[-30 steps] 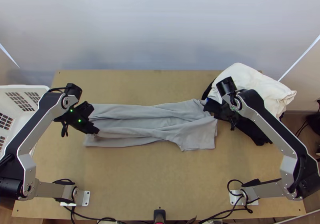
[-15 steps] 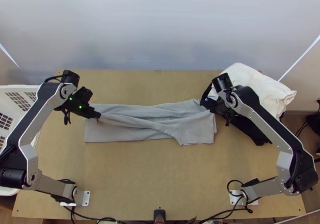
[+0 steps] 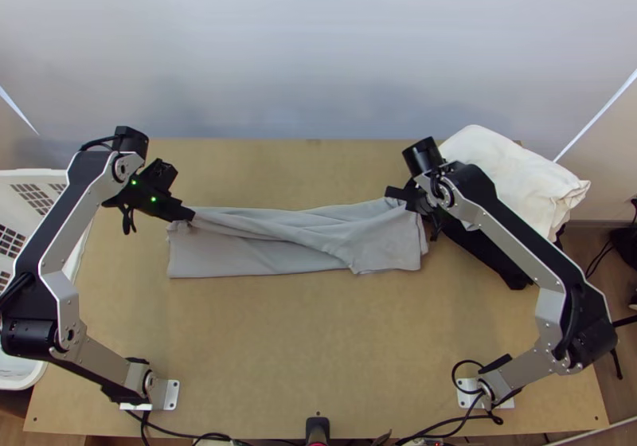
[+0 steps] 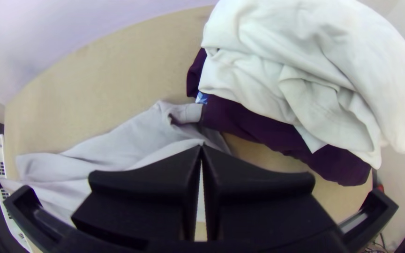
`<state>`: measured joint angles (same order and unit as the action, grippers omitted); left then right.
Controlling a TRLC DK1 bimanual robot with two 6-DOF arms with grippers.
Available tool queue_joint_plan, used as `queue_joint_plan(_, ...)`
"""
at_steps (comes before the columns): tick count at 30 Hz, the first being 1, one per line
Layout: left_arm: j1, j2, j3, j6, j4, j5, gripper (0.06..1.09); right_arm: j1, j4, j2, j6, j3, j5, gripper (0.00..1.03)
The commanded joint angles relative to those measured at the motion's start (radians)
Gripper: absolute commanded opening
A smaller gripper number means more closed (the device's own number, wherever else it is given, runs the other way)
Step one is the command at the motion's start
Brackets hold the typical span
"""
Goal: Fold the t-shirt
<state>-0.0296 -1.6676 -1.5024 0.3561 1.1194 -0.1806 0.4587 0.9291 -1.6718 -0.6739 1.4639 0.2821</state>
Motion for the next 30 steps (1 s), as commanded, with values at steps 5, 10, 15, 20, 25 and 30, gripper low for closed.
queue_joint_plan(5,-0.038,-0.04,-0.002,0.027,0.01,0.0,0.1,0.024,-0.038,-0.057,-0.066,0.046,0.081,0.03)
queue_joint_plan(10,-0.038,-0.055,0.007,0.029,0.005,0.0,0.1,0.029,-0.053,-0.078,-0.081,0.053,0.111,0.03)
queue_joint_plan(15,-0.033,-0.061,0.022,0.03,-0.009,0.001,0.1,0.04,-0.065,-0.097,-0.099,0.058,0.129,0.03)
queue_joint_plan(20,-0.033,-0.07,0.028,0.027,-0.044,0.0,0.1,0.058,-0.096,-0.12,-0.104,0.058,0.164,0.04)
queue_joint_plan(25,-0.043,-0.109,0.024,0.017,-0.081,0.001,0.1,0.063,-0.127,-0.158,-0.102,0.075,0.184,0.04)
queue_joint_plan(30,-0.055,-0.136,0.019,0.009,-0.112,0.0,0.1,0.06,-0.145,-0.203,-0.096,0.087,0.198,0.05)
